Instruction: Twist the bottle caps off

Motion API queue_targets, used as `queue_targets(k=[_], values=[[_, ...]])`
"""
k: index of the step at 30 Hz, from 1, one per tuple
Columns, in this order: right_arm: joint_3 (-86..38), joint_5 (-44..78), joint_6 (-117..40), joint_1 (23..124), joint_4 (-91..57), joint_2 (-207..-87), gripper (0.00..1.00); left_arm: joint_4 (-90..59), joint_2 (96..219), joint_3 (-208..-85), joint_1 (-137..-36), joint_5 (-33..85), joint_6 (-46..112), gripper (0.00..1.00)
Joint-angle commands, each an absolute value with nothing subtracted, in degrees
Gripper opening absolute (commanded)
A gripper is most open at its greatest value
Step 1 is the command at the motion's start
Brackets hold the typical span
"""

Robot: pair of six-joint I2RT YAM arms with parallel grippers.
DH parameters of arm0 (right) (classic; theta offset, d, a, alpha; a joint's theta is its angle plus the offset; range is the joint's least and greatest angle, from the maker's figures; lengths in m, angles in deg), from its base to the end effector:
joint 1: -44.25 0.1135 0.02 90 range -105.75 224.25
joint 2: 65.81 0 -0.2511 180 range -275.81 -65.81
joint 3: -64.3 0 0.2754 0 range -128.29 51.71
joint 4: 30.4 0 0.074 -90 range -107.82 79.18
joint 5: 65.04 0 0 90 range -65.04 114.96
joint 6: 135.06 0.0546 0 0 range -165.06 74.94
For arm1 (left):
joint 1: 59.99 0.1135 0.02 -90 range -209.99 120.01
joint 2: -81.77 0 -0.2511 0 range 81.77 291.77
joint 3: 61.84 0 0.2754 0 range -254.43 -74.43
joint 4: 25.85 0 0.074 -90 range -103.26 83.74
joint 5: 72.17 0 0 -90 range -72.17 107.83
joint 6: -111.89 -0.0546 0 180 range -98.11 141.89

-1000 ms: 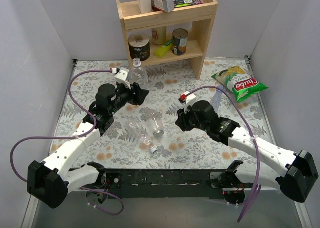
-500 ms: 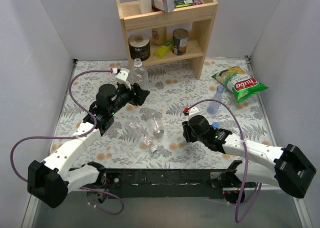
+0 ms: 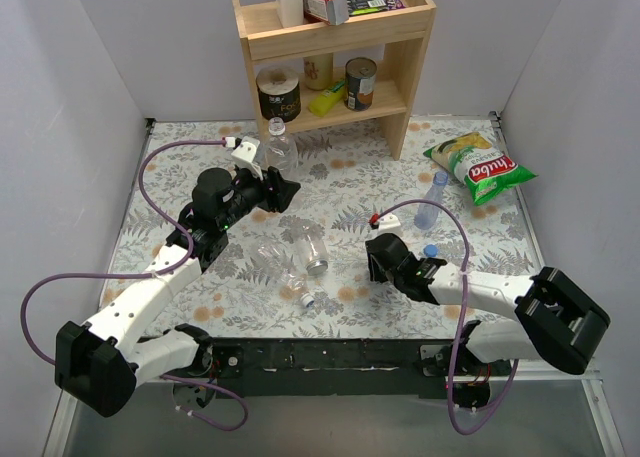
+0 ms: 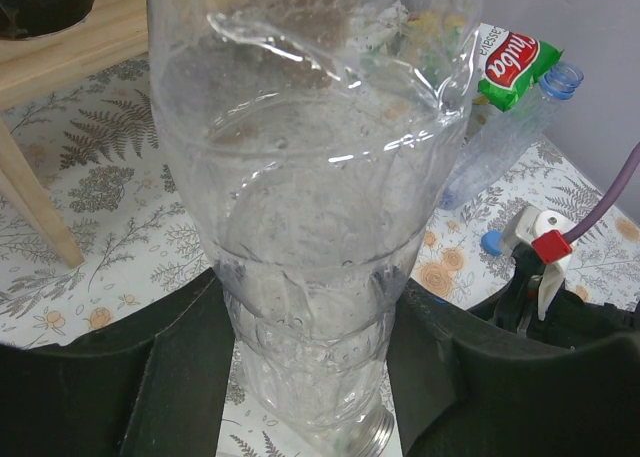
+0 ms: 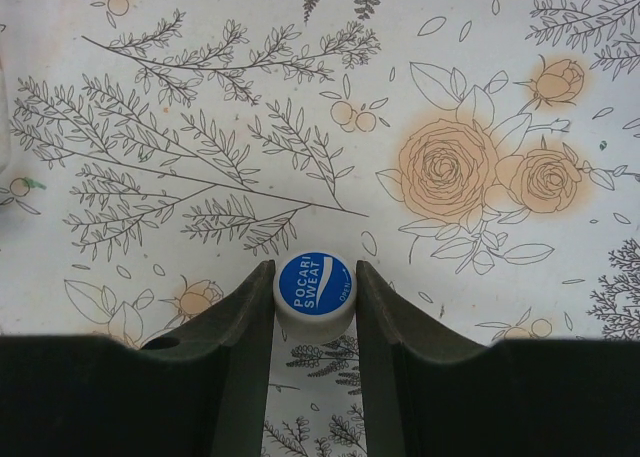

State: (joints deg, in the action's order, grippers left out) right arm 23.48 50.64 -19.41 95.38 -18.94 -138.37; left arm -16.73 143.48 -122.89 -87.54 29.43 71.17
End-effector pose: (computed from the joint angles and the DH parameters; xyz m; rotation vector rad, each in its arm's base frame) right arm 0.1871 0.1944 0.1238 -0.2775 2.2260 0.2011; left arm 0.2627 -0.1494 0.3098 -0.1962 1.8744 -1.1323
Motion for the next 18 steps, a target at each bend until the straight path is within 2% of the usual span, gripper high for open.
queue_targets(k=[1,5,14,18], values=[[24.2,54.8,-17.1,95.6,-24.2,-139.9,0.31,-17.7,142.9,-123.1,-87.8,30.1,70.9,0.41],[23.8,56.9,-15.7,95.6,-24.2,-142.3,0.33,-17.6,142.8,-123.2,-87.8,30.2,70.9,0.41],[23.5,57.8,-13.8,95.6,-22.9,-144.8,0.54,-17.5,142.3,-123.4,-87.8,30.1,70.8,0.41],[23.2,57.8,-13.8,95.6,-22.4,-144.2,0.61,-17.4,142.4,-123.4,-87.8,30.3,70.8,0.41]])
